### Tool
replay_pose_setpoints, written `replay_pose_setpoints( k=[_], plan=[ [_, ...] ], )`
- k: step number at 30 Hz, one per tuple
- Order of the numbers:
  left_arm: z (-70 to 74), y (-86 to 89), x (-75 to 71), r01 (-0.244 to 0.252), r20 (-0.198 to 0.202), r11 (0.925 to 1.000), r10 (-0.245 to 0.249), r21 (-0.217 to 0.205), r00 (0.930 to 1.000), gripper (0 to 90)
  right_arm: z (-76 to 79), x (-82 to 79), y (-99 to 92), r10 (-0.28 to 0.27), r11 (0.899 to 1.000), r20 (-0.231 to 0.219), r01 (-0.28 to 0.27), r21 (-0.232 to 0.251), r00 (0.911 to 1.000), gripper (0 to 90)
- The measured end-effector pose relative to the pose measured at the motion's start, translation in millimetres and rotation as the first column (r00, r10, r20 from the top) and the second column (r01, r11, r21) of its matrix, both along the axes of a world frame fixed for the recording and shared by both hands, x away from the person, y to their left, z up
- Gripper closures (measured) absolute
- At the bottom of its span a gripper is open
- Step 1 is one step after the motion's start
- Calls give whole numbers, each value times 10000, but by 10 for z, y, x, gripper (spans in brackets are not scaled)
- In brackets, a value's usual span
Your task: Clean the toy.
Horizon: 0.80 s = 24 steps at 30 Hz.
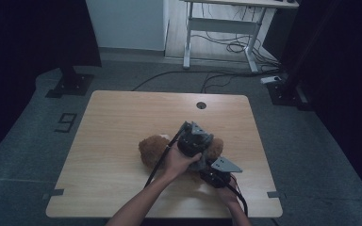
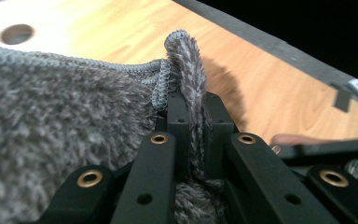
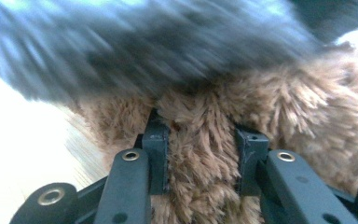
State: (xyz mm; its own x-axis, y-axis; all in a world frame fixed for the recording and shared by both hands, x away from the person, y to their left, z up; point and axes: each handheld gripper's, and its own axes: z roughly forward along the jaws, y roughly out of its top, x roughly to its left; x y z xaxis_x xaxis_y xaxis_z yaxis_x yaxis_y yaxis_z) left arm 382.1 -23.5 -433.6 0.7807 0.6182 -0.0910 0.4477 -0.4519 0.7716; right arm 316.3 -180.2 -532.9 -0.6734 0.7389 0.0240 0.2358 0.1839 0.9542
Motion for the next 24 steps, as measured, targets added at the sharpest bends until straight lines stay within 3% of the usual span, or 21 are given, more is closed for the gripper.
replay_pose_setpoints(
  k=[3, 7, 9, 11, 14, 18, 20, 22, 24],
  plan=[
    [17, 264, -25, -539, 348, 9983, 532, 210, 9980, 836, -4, 6, -15, -64, 10000, -56, 64, 43, 10000, 644],
    [-71, 740, -78, -1207, 504, 9924, 1195, 228, 9916, 839, -7, 15, -30, -59, 9999, -124, 60, 95, 9999, 647],
    [-103, 980, -105, -1246, 173, 9913, 1255, -428, 9919, 841, -9, 22, -32, 15, 9999, -151, -12, 164, 9999, 649],
    [-74, 1170, -167, -1350, 213, 9868, 1374, -896, 9903, 842, -7, 14, -8, 65, 9999, -52, -64, 81, 10000, 650],
    [-19, 1365, -216, -1691, 466, 9782, 1757, -1204, 9833, 843, -4, 4, 6, -1, 10000, -16, 1, -6, 10000, 650],
    [-42, 1614, -185, -2336, 427, 9656, 2397, -1140, 9699, 843, -11, 15, -10, -71, 9999, -130, 72, 101, 9999, 650],
    [-127, 1752, -146, -2671, 169, 9591, 2698, -940, 9628, 843, -15, 22, -19, -73, 9999, -184, 76, 154, 9998, 650],
    [-219, 1880, -128, -2797, -405, 9494, 2768, -1430, 9601, 843, -18, 23, -24, -13, 9999, -167, 16, 159, 9999, 649],
    [-228, 1921, -140, -2828, -500, 9457, 2783, -1600, 9592, 843, -15, 16, -12, 14, 10000, -110, -13, 86, 9999, 649]
  ],
)
